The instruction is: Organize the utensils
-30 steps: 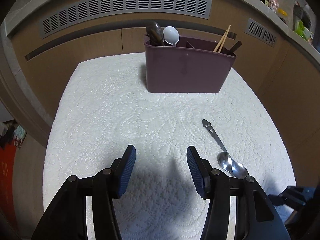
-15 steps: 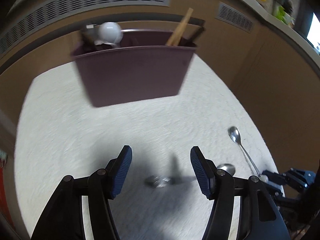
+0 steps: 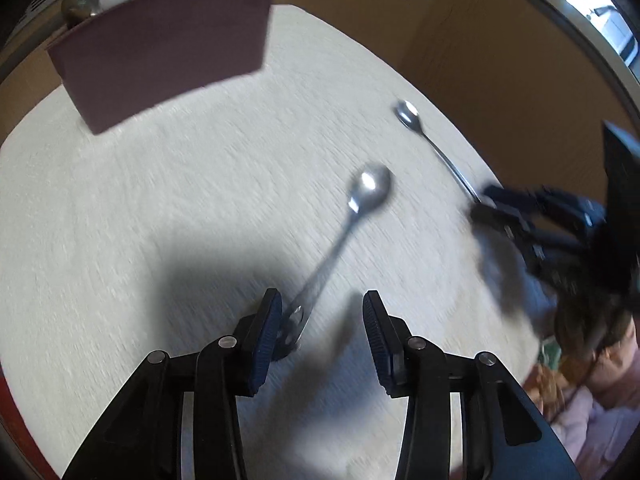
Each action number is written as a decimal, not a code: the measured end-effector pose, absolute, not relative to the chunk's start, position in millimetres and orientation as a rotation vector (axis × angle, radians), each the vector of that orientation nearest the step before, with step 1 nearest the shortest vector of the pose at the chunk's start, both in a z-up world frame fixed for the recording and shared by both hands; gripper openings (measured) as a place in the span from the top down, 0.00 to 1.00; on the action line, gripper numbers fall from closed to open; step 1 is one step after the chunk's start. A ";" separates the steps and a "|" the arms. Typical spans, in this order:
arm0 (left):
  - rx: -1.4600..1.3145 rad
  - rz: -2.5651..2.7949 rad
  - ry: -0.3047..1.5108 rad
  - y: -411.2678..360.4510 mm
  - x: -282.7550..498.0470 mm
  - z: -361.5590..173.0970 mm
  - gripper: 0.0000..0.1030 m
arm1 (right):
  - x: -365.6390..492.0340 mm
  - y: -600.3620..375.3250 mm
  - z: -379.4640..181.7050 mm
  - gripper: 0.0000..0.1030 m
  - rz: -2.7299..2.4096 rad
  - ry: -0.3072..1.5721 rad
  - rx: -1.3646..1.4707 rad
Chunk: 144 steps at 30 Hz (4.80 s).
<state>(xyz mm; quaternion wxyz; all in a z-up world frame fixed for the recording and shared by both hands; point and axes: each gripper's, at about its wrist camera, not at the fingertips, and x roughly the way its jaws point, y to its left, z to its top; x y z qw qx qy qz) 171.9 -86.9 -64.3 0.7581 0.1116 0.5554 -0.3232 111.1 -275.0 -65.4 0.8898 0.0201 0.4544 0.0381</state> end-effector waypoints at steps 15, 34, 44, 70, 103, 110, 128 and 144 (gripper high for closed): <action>0.442 -0.709 1.094 -178.1 192.9 -64.6 0.58 | 95.8 -301.2 -56.3 0.68 0.006 0.890 0.055; 0.267 -0.656 0.985 -137.1 187.1 -57.2 0.72 | 84.3 -282.0 -59.4 0.64 0.091 0.881 0.088; 0.038 -0.514 0.787 -54.4 174.0 -9.8 0.72 | 104.4 -247.9 -58.2 0.80 0.026 0.907 -0.074; -0.050 -0.440 0.627 -16.9 154.1 57.4 0.72 | 127.4 -232.9 72.2 0.80 0.125 0.689 -0.025; -0.142 -0.467 0.473 -0.2 356.8 159.1 0.71 | 328.4 -187.6 170.9 0.80 0.234 0.618 -0.020; -0.206 -0.481 0.602 2.8 382.3 97.7 0.54 | 355.5 -183.4 107.6 0.72 0.271 0.753 0.004; -0.071 -0.242 0.538 16.0 234.9 81.2 0.26 | 214.3 -213.9 98.0 0.19 0.043 0.527 0.045; 0.037 -0.080 0.519 -4.6 101.1 18.6 0.00 | 92.3 -205.9 18.1 0.01 -0.074 0.510 -0.007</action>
